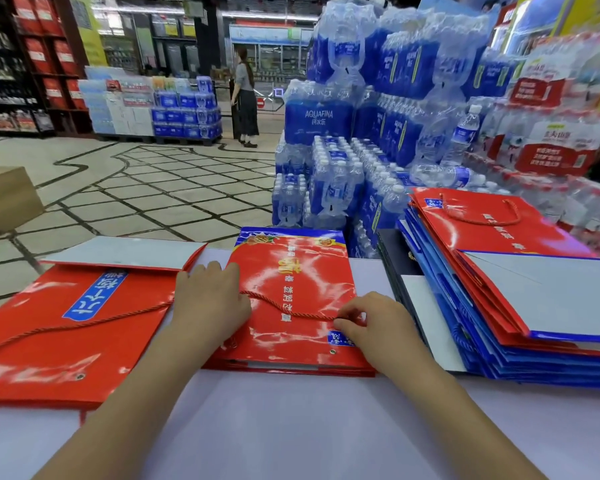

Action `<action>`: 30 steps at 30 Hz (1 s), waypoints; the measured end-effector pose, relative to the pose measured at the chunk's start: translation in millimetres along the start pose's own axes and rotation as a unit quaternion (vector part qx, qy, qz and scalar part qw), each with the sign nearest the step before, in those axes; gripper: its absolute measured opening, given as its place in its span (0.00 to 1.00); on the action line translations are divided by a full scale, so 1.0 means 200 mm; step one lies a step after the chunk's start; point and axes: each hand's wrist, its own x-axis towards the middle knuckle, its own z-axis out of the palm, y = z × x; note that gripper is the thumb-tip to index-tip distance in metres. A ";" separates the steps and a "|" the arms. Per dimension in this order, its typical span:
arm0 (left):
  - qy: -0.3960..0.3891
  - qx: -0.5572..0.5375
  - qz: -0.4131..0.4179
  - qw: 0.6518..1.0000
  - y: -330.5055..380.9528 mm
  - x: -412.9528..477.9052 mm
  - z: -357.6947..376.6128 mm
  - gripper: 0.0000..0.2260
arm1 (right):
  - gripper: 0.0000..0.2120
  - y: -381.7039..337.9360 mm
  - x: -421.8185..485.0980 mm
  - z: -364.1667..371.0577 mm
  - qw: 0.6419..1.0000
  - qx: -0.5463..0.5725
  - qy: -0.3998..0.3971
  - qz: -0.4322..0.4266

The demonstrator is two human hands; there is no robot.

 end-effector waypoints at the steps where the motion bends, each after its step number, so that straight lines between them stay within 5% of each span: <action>1: -0.003 -0.001 0.015 1.000 0.00 0.00 0.00 0.15 | 0.07 0.01 0.00 -0.01 1.000 0.011 -0.005 0.006; 6: -0.026 -0.229 0.233 0.945 0.09 -0.02 0.00 0.20 | 0.06 0.00 0.00 0.00 1.000 0.012 -0.014 0.011; 9: -0.047 -0.224 0.323 0.919 0.19 -0.07 0.06 0.15 | 0.04 0.00 0.01 0.01 0.999 0.029 -0.004 0.018; 17: 0.019 -0.233 0.318 0.919 0.25 -0.06 0.11 0.11 | 0.08 -0.01 0.01 0.02 1.000 0.010 -0.015 -0.021; 25: -0.028 -0.330 0.276 0.902 0.26 -0.09 0.06 0.03 | 0.05 0.00 0.01 0.02 0.998 0.059 -0.029 -0.018; 30: 0.008 -0.341 0.252 0.906 0.25 -0.07 0.06 0.04 | 0.03 0.00 0.00 -0.02 0.995 0.075 -0.063 -0.029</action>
